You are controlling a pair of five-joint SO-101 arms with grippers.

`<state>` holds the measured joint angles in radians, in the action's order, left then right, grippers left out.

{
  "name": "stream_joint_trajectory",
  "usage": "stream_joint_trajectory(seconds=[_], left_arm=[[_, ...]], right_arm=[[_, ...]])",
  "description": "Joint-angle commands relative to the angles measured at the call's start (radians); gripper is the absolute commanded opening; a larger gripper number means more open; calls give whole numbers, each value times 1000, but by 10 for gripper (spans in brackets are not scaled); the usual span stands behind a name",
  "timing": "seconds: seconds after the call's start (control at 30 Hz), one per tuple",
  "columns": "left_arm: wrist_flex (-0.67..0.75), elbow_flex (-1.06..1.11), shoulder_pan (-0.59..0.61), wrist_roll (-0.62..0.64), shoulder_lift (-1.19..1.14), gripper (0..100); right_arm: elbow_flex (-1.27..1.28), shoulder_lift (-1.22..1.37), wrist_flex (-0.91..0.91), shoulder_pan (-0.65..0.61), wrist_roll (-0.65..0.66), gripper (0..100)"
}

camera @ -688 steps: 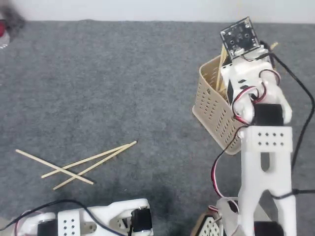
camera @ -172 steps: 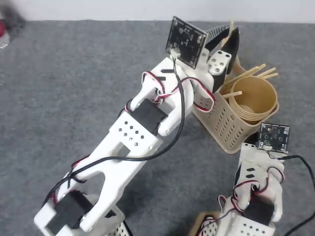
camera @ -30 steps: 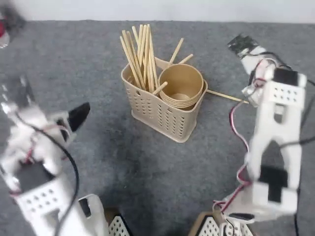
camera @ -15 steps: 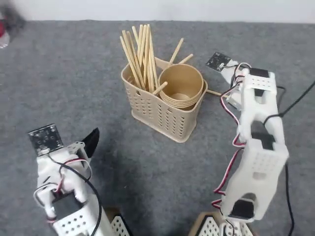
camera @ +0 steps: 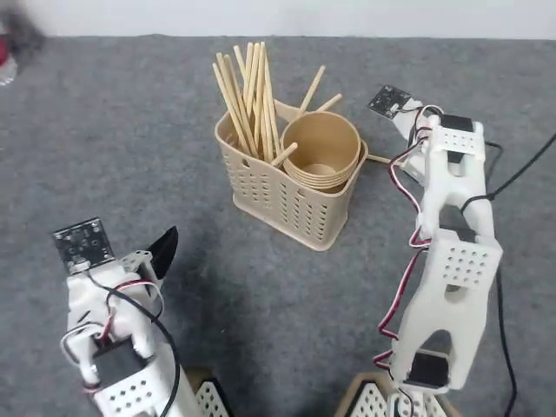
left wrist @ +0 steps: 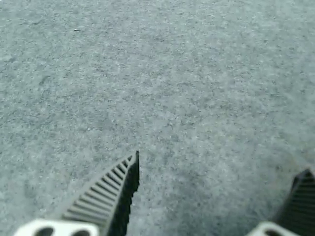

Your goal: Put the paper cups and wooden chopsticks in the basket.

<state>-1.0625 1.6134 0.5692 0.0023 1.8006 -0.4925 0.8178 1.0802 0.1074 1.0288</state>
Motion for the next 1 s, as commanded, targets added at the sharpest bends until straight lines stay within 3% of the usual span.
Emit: stream_joint_trajectory(seconds=[0.0, 0.03, 0.27, 0.63, 0.73, 0.97], left_arm=[[32, 7, -8, 3, 0, 445], [35, 8, -8, 3, 0, 445], [40, 18, -38, 0, 0, 445], [35, 19, -49, -31, 0, 445], [35, 21, -49, -31, 0, 445], [35, 30, -49, -32, 0, 445]], right_arm=[[-66, 35, 8, -8, 37, 65], [-68, 44, 12, -7, 44, 7], [-74, -22, 153, 54, 84, 6], [-74, -607, 538, 131, 124, 7], [-74, -812, 576, 93, 8, 7], [-54, -1224, 585, -61, -445, 7]])
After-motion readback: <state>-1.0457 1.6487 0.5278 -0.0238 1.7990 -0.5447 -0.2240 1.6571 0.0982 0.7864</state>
